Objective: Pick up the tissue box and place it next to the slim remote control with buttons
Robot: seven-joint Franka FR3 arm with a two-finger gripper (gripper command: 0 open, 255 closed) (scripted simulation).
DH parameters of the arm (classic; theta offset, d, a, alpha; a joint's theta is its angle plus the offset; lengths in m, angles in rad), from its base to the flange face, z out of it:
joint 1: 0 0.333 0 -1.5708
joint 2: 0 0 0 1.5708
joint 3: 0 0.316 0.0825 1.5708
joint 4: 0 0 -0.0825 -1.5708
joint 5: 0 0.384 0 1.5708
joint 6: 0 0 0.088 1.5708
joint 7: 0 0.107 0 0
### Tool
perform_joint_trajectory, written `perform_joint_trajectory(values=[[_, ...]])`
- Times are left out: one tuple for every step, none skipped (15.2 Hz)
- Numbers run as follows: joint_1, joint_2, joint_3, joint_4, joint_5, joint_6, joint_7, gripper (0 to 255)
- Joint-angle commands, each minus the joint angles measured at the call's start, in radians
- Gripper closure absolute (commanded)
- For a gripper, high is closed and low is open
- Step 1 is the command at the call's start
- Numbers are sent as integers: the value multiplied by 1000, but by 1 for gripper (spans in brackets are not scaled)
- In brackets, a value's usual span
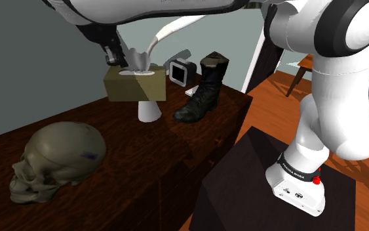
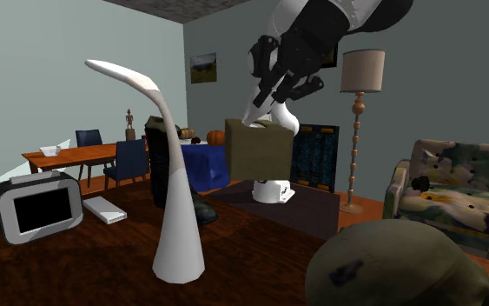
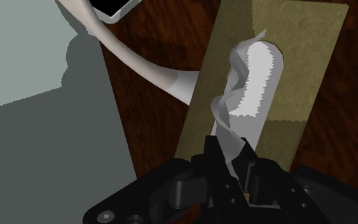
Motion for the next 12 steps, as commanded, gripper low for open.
perform_joint_trajectory(values=[[10, 14, -3, 49, -8, -29, -20, 255], [11, 16, -3, 54, -8, -32, -22, 255], [-12, -4, -6, 23, -3, -10, -33, 255], [-35, -21, -10, -4, 1, 12, -45, 255], [-57, -37, -14, -29, 5, 32, -58, 255], [-77, -51, -19, -51, 8, 52, -72, 255], [-98, -64, -24, -71, 11, 72, -86, 255], [-118, -75, -29, -88, 14, 91, -100, 255], [-137, -85, -34, -104, 16, 109, -115, 255], [-156, -93, -40, -117, 19, 127, -130, 255], [-174, -100, -47, -129, 21, 145, -146, 255], [-192, -106, -53, -138, 22, 162, -162, 255]])
